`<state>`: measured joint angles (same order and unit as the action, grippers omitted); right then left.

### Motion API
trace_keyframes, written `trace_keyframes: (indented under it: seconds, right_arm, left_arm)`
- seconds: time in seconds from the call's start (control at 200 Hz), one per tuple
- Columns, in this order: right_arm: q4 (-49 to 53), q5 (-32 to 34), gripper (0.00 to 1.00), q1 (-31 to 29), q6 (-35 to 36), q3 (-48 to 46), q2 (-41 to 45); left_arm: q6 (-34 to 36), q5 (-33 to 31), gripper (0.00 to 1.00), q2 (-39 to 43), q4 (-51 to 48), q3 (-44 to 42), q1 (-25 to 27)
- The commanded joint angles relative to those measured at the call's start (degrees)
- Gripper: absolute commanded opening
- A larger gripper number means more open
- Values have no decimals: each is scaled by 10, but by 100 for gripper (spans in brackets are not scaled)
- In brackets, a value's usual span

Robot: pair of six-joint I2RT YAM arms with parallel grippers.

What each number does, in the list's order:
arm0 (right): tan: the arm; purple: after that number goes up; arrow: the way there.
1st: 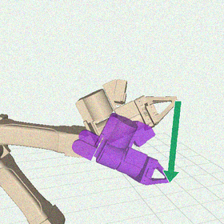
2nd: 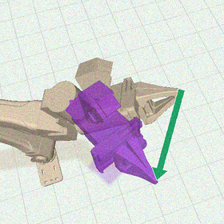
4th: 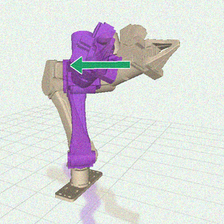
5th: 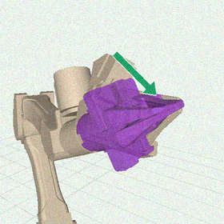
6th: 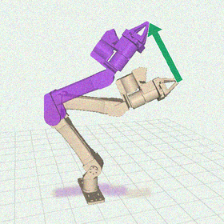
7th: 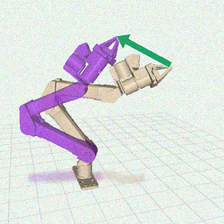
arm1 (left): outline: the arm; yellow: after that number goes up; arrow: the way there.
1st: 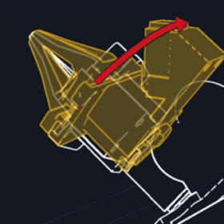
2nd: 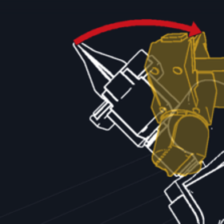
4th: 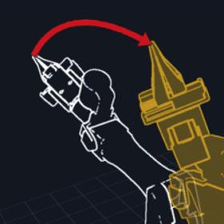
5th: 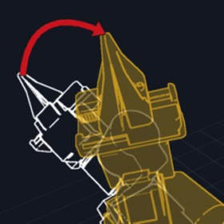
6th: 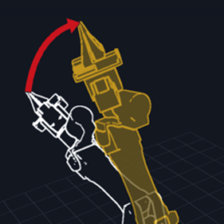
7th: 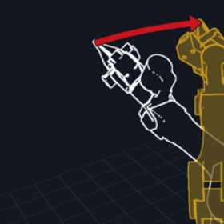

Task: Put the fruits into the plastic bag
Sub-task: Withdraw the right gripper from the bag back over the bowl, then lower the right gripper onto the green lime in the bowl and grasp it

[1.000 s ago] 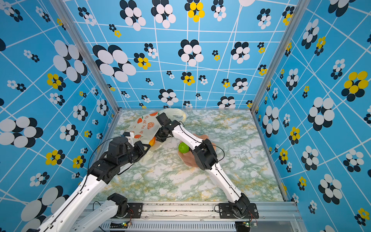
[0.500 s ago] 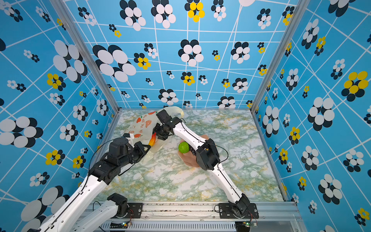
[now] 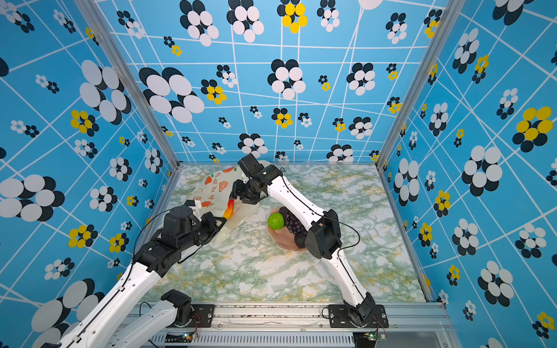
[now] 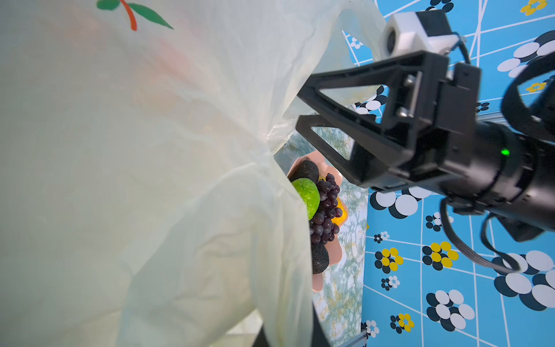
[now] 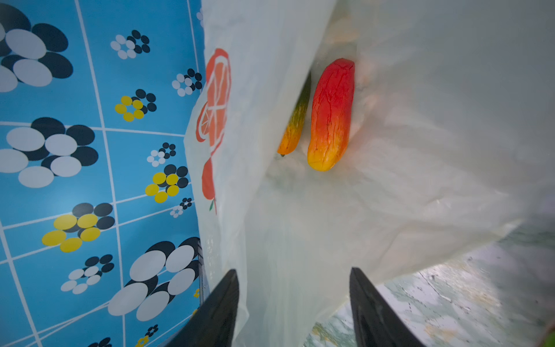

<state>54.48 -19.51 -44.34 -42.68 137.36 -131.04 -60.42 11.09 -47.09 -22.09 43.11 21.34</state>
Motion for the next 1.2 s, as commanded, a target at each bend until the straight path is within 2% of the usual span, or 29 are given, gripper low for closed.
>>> trace_keyframes:
  seconds: [0.0,0.2,0.345,0.415,0.54,0.615,0.67,0.81,1.195]
  right_arm:
    - [36,-1,61,0,122,-52,80]
    - [19,-26,63,1,330,-203,206]
    - [-17,-55,71,-1,542,-347,311]
    - [-48,-40,78,-1,636,-421,368]
    - [-99,19,89,1,739,-514,430]
    - [-131,42,99,2,811,-562,457]
    - [-150,55,99,3,861,-592,469]
    - [-170,51,99,25,919,-617,459]
    - [-145,68,99,46,982,-550,339]
  left_arm:
    - [6,-3,0,-3,15,0,-4]
    - [8,1,0,-5,15,0,-4]
    - [7,6,0,-8,20,-3,-5]
    - [7,8,0,-10,23,-3,-5]
    - [8,12,0,-14,23,-1,-6]
    - [11,15,0,-15,24,0,-6]
    - [12,17,0,-16,22,1,-8]
    - [14,22,0,-10,18,1,-11]
    - [19,28,0,32,-25,-12,-30]
